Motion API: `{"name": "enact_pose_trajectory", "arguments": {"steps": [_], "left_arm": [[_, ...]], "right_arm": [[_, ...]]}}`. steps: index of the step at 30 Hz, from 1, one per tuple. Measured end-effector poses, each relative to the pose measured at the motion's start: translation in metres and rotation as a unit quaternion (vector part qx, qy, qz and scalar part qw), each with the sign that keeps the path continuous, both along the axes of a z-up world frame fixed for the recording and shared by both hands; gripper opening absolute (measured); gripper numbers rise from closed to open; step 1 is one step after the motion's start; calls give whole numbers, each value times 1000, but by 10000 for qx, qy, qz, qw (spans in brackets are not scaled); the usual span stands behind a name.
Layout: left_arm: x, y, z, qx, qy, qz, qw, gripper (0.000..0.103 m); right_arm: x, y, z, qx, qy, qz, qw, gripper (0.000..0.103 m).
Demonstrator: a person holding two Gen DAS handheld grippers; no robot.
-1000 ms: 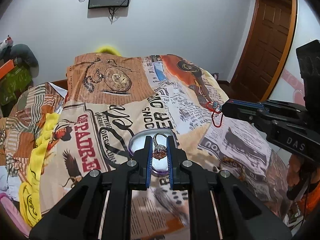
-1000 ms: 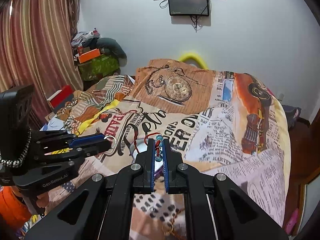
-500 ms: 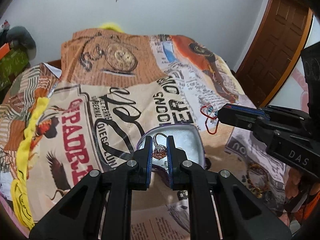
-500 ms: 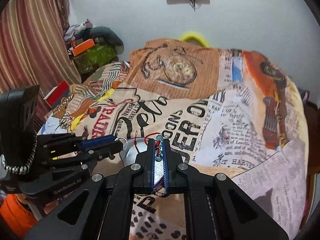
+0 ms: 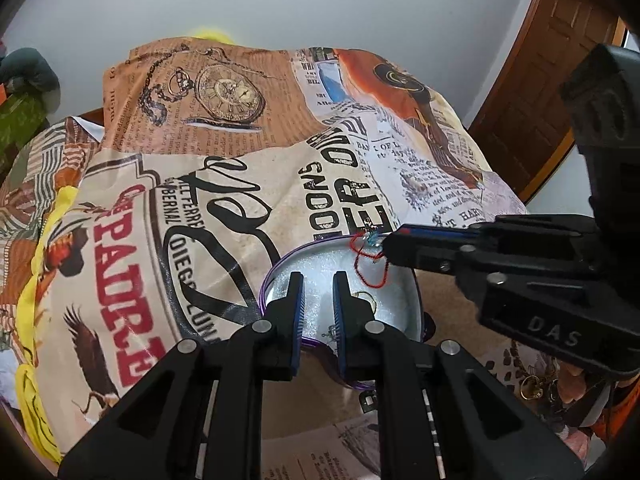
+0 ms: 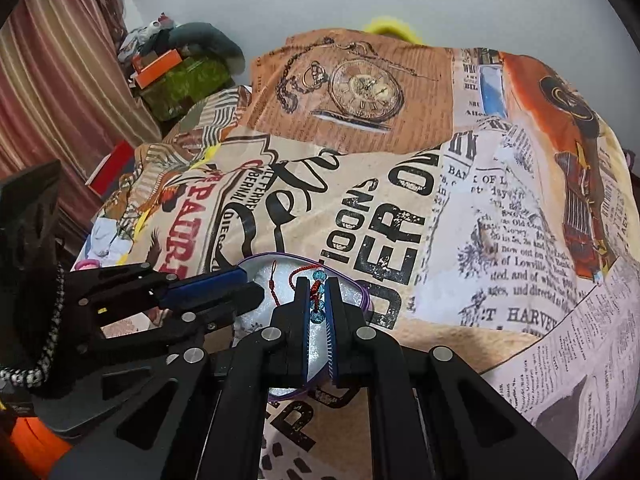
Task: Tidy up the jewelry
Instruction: 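Carry the charm and beaded bracelet into the heart tin and open both grippers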
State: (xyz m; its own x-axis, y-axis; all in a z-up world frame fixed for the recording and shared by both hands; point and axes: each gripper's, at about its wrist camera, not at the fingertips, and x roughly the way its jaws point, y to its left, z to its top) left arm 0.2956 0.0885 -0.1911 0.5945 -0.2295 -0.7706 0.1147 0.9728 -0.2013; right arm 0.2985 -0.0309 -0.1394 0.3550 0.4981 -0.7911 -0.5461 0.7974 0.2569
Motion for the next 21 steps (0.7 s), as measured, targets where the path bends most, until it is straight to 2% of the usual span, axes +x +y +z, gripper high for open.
{"name": "enact_pose_trajectory", "arguments": {"steps": [7, 17, 21], "left_arm": [[-6, 2, 9, 257, -124, 17, 9996, 12], [-16, 10, 15, 371, -126, 116, 9992, 33], [-20, 14, 16, 365, -95, 184, 9991, 35]], "right_arm": [[3, 8, -5, -129, 37, 67, 9999, 7], [-1, 18, -7, -448, 25, 295, 9986, 7], [-7, 19, -3, -618, -74, 329, 9975, 17]]}}
